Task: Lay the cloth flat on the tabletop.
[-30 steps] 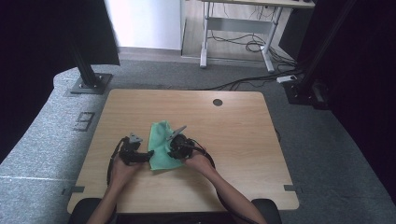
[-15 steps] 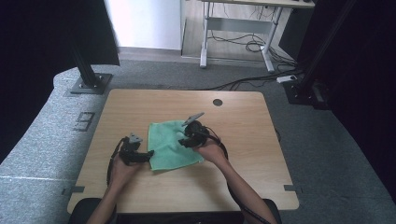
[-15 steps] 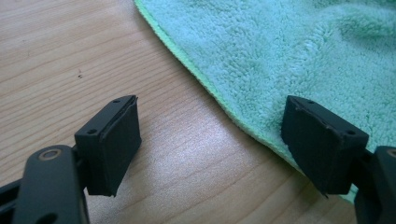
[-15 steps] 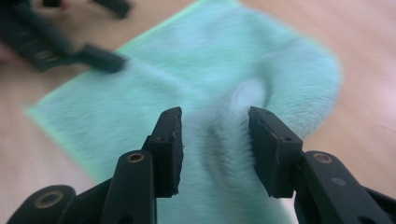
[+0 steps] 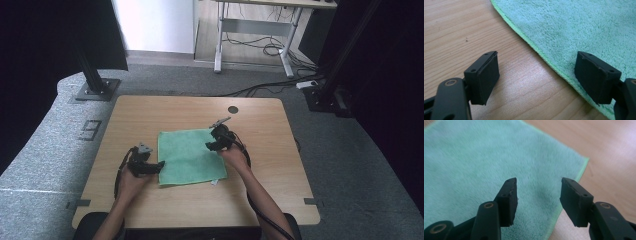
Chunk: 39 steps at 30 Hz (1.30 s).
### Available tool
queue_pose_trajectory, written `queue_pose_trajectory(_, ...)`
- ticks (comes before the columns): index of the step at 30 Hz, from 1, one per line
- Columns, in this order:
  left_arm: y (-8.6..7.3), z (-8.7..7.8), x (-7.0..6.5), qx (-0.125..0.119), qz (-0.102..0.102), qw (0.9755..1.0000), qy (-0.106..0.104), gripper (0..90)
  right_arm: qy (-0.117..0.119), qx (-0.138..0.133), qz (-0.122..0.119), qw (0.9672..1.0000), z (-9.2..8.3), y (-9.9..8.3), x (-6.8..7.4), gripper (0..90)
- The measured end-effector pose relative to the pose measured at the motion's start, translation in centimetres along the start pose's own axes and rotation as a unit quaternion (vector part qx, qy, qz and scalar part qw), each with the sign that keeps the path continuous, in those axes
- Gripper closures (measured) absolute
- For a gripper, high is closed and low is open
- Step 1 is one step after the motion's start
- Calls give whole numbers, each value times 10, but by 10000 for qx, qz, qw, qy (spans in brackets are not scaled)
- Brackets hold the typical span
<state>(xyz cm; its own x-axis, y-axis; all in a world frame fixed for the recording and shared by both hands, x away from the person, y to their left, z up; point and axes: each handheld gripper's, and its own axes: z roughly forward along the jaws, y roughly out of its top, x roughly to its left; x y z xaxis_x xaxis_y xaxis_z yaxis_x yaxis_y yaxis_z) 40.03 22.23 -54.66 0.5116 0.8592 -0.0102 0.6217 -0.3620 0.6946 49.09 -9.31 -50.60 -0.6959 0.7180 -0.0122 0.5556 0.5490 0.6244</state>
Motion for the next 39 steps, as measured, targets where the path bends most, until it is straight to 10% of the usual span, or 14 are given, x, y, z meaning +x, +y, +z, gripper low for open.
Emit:
queue_pose_trajectory(12, 5, -13, -6, 41, 19, 9999, -104, 167, -321, -136, 129, 9993, -4, -36, -8, 263)
queue_pose_trajectory(16, 2, -5, -8, 365, 39, 9993, -38, 147, -364, -86, 132, 9992, -3, -54, -10, 249)
queue_pose_trajectory(39, 35, 33, -6, 155, 188, 9996, -169, 140, -733, -176, 490, 9960, -22, -82, -28, 240)
